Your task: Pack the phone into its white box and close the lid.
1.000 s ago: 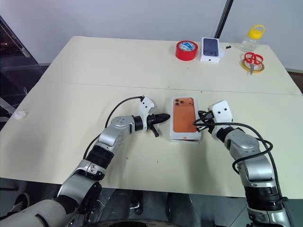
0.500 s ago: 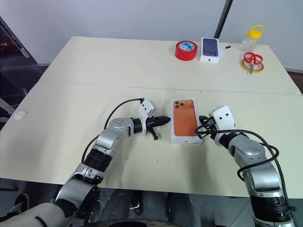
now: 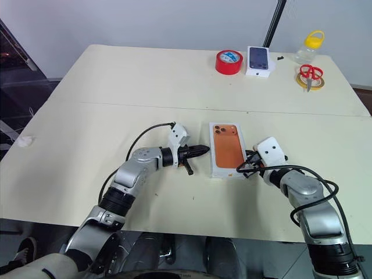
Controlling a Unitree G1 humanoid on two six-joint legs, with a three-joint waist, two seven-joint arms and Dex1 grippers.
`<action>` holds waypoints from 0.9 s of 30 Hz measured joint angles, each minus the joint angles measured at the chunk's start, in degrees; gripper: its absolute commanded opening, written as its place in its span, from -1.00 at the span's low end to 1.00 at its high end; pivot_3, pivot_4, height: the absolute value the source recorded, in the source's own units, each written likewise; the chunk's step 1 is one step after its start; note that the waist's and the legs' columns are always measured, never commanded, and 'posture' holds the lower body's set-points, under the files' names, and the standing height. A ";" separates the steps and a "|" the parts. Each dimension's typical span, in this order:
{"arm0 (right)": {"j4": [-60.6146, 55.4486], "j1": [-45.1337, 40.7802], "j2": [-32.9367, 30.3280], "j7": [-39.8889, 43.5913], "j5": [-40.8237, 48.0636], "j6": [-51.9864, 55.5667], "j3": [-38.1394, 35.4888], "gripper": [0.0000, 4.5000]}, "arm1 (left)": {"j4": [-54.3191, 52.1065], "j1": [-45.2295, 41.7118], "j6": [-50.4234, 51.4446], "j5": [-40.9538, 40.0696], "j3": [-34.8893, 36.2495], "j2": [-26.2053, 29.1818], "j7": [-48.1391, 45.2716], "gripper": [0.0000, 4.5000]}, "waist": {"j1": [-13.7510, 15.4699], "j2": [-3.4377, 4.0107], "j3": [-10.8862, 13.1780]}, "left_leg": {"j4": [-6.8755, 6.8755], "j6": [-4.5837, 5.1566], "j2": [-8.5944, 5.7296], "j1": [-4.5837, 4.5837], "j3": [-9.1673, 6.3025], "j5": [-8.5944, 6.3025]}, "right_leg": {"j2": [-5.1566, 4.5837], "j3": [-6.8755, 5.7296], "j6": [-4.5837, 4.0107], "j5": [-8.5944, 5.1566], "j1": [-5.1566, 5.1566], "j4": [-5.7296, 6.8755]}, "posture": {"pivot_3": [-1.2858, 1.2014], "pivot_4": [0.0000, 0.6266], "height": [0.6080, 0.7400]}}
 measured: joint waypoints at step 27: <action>-8.12 5.78 -7.64 14.27 6.49 -3.07 3.82 -0.98 | 24.07 -14.45 -11.40 4.05 -2.41 -7.34 -1.29 -1.00 | -0.11 -0.12 -0.07 | 0.08 0.06 0.05 0.18 -0.05 -0.05 | 0.07 -0.01 0.01 -0.01 0.25 -0.04 | 0.03 -0.52 0.74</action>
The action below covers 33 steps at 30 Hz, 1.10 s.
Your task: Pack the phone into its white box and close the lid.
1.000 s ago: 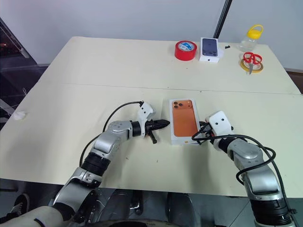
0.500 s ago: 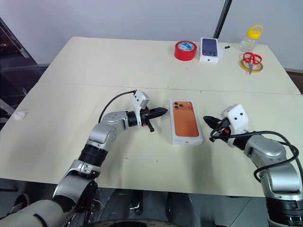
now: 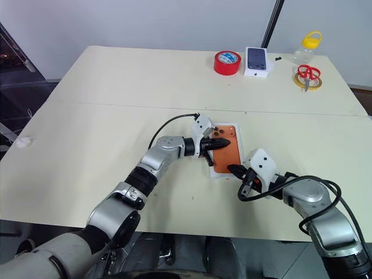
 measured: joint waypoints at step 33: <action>14.60 -0.65 -0.81 9.40 5.08 -12.62 -14.01 0.99 | -34.25 29.03 13.05 -15.72 24.20 39.70 -8.89 1.00 | -1.22 0.02 0.00 | -0.24 -0.02 -0.01 0.74 0.05 -0.05 | -0.25 -0.02 -0.04 -0.02 0.62 -0.20 | 0.03 -0.52 0.74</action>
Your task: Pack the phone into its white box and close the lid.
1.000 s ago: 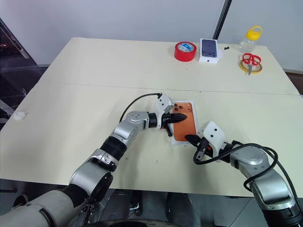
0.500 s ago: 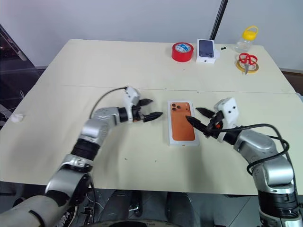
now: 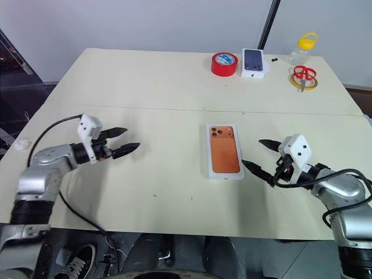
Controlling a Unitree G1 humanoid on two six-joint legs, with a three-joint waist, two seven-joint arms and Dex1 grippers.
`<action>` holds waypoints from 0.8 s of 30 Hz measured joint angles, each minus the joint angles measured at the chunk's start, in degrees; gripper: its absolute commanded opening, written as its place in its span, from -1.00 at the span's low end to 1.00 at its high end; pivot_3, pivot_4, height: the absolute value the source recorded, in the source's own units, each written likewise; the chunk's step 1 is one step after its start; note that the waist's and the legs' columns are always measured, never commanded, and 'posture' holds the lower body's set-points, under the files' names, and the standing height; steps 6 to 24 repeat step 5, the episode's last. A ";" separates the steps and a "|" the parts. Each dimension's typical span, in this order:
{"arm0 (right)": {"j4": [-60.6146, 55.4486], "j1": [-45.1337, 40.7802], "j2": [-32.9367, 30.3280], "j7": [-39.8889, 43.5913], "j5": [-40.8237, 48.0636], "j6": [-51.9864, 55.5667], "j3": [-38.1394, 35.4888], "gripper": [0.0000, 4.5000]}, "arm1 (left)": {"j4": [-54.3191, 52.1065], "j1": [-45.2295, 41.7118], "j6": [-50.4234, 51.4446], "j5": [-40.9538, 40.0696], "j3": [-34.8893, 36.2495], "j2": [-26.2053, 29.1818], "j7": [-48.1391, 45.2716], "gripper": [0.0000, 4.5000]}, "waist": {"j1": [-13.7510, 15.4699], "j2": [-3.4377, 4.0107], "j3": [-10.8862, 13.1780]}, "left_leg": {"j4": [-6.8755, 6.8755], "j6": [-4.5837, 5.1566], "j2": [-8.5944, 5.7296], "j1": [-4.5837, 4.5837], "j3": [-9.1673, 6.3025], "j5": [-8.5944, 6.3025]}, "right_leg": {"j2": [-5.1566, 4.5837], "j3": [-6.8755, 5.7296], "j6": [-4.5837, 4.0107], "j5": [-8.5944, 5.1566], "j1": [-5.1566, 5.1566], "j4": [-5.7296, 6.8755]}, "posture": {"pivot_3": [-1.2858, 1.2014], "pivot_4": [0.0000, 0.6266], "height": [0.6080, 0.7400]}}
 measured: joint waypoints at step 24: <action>4.77 1.65 -0.74 2.13 -1.41 -4.18 -1.56 0.99 | -0.40 2.90 1.21 -2.33 2.81 1.91 -0.22 1.00 | -0.02 0.00 0.00 | 0.00 -0.01 0.00 0.00 0.00 -0.01 | -0.07 0.00 -0.16 -0.09 0.00 -0.02 | 0.03 -0.52 0.74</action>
